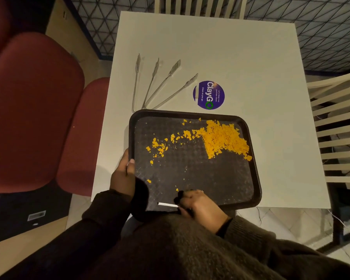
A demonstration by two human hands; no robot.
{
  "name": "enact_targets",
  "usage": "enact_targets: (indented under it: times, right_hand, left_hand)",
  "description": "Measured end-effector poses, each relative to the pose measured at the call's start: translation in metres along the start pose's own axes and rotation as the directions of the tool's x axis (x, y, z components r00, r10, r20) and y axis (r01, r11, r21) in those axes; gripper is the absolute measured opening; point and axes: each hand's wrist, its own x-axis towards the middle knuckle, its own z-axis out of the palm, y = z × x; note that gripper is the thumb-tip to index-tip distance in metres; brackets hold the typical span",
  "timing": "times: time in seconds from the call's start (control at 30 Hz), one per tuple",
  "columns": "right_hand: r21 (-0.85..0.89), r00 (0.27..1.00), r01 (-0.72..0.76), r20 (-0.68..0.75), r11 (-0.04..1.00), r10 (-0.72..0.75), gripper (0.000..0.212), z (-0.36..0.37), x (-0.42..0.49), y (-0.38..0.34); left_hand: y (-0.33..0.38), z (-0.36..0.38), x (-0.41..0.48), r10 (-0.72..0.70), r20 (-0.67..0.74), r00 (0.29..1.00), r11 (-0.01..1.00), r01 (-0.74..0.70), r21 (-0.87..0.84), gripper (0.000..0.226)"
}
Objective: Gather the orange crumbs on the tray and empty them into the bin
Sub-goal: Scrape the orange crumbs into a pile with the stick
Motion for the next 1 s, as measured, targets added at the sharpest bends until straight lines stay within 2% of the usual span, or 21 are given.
enact_targets:
  times: [0.07,0.2,0.37,0.43,0.47,0.5,0.57,0.63,0.7,0.83,0.9,1.0]
  right_hand:
    - [0.008,0.999,-0.038,-0.009,0.999,0.038,0.008,0.002,-0.002,0.0]
    - [0.035,0.958,-0.23,-0.166,0.973,0.232,0.005,-0.004,-0.003,0.01]
    - [0.11,0.773,-0.558,-0.291,0.822,0.564,0.01,-0.02,0.019,0.039]
    - [0.118,0.701,-0.624,-0.352,0.772,0.62,0.012,-0.029,0.025,0.048]
    - [0.11,0.688,-0.632,-0.377,0.767,0.621,0.012,-0.033,0.026,0.049]
    - [0.088,0.699,-0.621,-0.386,0.779,0.602,0.012,-0.036,0.025,0.048]
    - [-0.003,0.795,-0.53,-0.351,0.848,0.496,0.006,-0.038,0.013,0.041]
    - [-0.129,0.911,-0.35,-0.276,0.928,0.306,0.004,-0.032,-0.009,0.029]
    - [-0.204,0.97,-0.188,-0.195,0.961,0.148,0.005,-0.018,-0.032,0.022]
    - [-0.253,0.98,-0.158,-0.155,0.954,0.122,0.026,0.0,-0.052,0.033]
    - [-0.276,0.978,-0.161,-0.175,0.947,0.115,0.023,0.001,-0.051,0.04]
    - [-0.263,0.951,-0.23,-0.263,0.937,0.159,0.007,-0.003,-0.039,0.052]
  left_hand:
    - [0.001,0.001,-0.001,0.018,-0.009,1.0,1.0,-0.018,-0.001,0.046]
    - [0.005,0.0,-0.002,0.049,-0.018,0.999,0.998,-0.048,0.049,0.05]
    - [0.0,-0.001,0.003,0.048,0.013,0.999,0.996,-0.049,0.072,0.057]
    - [-0.001,-0.001,0.003,0.048,0.012,0.999,0.998,-0.049,0.05,0.055]
    - [0.0,0.0,0.002,0.049,0.0,0.999,0.998,-0.049,0.039,0.051]
    - [0.002,0.0,0.001,0.051,-0.013,0.999,0.998,-0.051,0.029,0.047]
    - [0.004,0.001,0.002,0.068,-0.033,0.997,0.997,-0.067,0.028,0.044]
    - [0.004,0.001,0.004,0.086,-0.03,0.996,0.996,-0.085,0.03,0.044]
    - [0.001,0.0,0.006,0.081,-0.026,0.996,0.997,-0.081,0.011,0.044]
    - [0.002,0.001,0.003,0.08,-0.02,0.997,0.997,-0.08,0.014,0.043]
    - [0.002,0.002,0.003,0.079,-0.012,0.997,0.997,-0.079,0.025,0.044]
    - [0.001,0.002,0.006,0.074,-0.005,0.997,0.995,-0.074,0.061,0.045]
